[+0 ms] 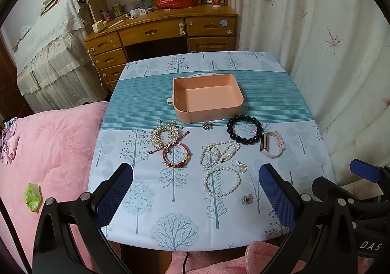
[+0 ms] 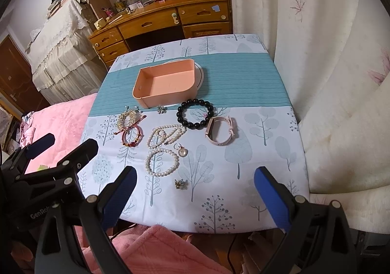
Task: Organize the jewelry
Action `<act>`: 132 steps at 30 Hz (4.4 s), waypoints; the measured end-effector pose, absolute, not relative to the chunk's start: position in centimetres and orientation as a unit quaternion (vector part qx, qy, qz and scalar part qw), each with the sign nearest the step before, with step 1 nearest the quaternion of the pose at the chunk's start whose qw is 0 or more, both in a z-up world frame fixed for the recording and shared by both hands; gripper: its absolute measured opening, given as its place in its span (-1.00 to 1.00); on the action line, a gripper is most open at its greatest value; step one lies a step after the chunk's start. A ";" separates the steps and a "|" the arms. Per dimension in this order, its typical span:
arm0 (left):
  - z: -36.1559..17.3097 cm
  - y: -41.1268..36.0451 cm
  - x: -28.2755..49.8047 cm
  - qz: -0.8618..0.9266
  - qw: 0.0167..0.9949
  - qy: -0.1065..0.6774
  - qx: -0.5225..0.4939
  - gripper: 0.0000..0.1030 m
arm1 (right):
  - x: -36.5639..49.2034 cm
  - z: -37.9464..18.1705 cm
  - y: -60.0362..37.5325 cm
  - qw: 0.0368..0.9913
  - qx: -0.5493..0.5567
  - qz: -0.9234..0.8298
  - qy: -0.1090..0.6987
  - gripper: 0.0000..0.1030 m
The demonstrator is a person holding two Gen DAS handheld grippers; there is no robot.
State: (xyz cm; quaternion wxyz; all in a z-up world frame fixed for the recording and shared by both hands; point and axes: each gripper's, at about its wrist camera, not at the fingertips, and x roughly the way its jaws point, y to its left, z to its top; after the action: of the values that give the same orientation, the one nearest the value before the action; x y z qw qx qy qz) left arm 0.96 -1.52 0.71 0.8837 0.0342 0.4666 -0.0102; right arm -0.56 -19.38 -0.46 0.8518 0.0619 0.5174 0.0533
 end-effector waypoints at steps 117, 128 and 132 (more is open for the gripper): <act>-18.1 -2.6 9.4 -0.193 0.743 0.630 0.121 -0.38 | 0.0 -17.4 -12.7 0.831 -0.089 0.188 0.515 -0.31; -19.4 -3.8 7.9 -0.207 0.761 0.597 0.149 -0.85 | 0.4 -17.4 -13.1 0.835 -0.082 0.186 0.511 -0.68; -18.9 -2.8 7.9 -0.199 0.760 0.605 0.129 -0.89 | 0.8 -17.3 -13.4 0.832 -0.068 0.189 0.517 -0.69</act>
State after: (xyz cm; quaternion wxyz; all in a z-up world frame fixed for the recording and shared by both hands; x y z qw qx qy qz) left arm 7.92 -2.78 -18.93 0.7604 0.1292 0.6046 -0.1989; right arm 0.82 -13.44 -17.31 0.8323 -0.0681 0.5168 0.1885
